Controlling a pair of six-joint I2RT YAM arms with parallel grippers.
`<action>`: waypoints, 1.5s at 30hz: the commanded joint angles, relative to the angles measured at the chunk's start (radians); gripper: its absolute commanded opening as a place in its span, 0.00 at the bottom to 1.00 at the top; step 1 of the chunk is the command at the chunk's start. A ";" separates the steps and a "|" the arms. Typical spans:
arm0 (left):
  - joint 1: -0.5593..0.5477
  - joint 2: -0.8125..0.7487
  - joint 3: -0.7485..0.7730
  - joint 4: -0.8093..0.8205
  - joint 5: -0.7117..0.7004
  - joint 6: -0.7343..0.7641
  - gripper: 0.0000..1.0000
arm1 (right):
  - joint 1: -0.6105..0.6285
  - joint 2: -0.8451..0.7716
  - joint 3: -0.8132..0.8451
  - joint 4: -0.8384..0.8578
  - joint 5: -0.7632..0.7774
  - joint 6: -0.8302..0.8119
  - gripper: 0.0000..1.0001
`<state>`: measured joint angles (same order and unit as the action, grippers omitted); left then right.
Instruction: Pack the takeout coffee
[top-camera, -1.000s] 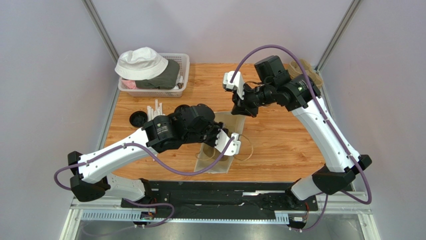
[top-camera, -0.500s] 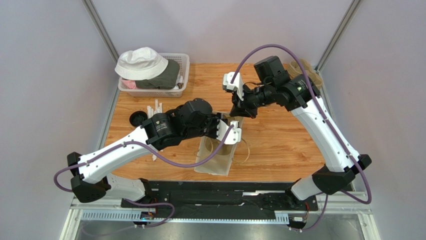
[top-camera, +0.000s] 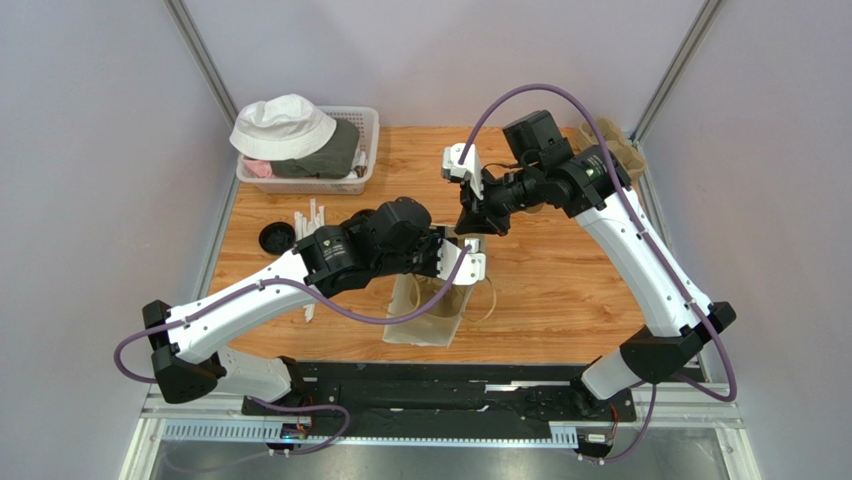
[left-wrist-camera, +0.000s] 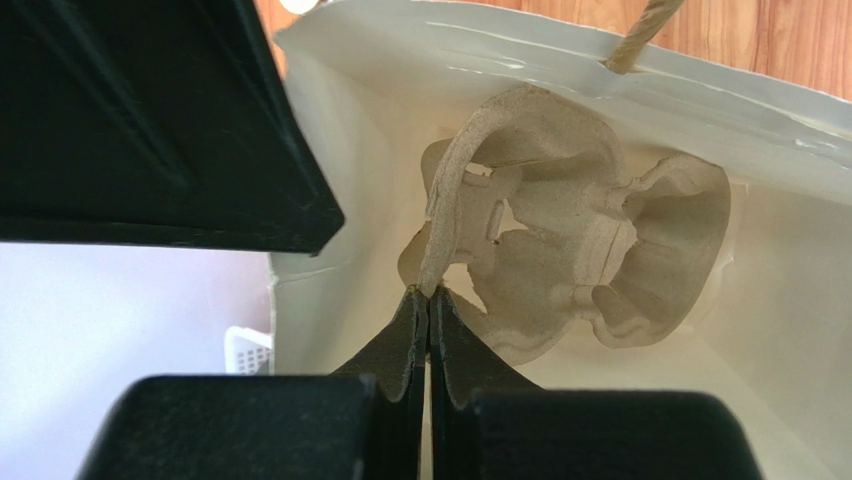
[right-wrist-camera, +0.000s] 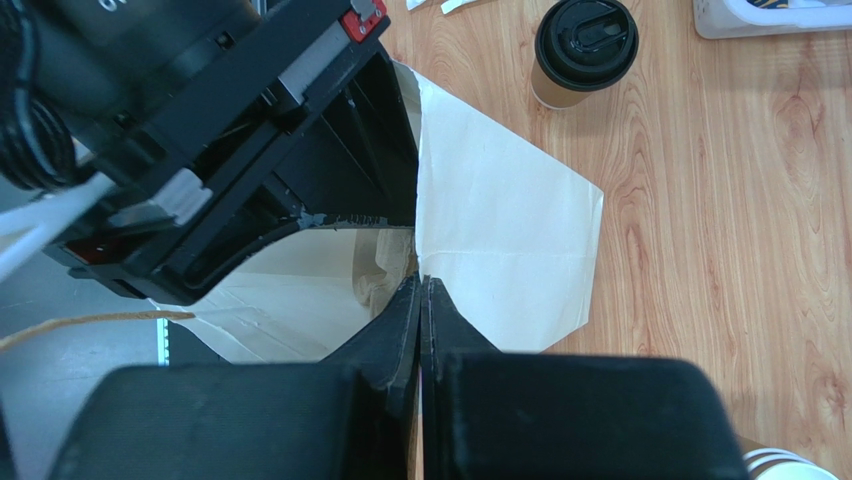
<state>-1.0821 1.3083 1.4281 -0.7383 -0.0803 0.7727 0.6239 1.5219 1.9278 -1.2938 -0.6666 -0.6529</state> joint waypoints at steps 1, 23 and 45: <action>0.016 0.022 -0.004 -0.009 0.033 -0.035 0.00 | -0.026 0.004 0.008 0.039 -0.054 -0.013 0.00; 0.114 0.128 0.014 -0.018 0.168 -0.044 0.00 | -0.082 0.052 -0.023 0.068 -0.186 -0.059 0.00; 0.114 0.095 0.032 -0.003 0.163 -0.049 0.42 | -0.119 0.096 0.023 0.021 -0.238 -0.120 0.00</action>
<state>-0.9680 1.4479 1.4204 -0.7586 0.0734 0.7414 0.5060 1.6173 1.9068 -1.2747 -0.8665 -0.7471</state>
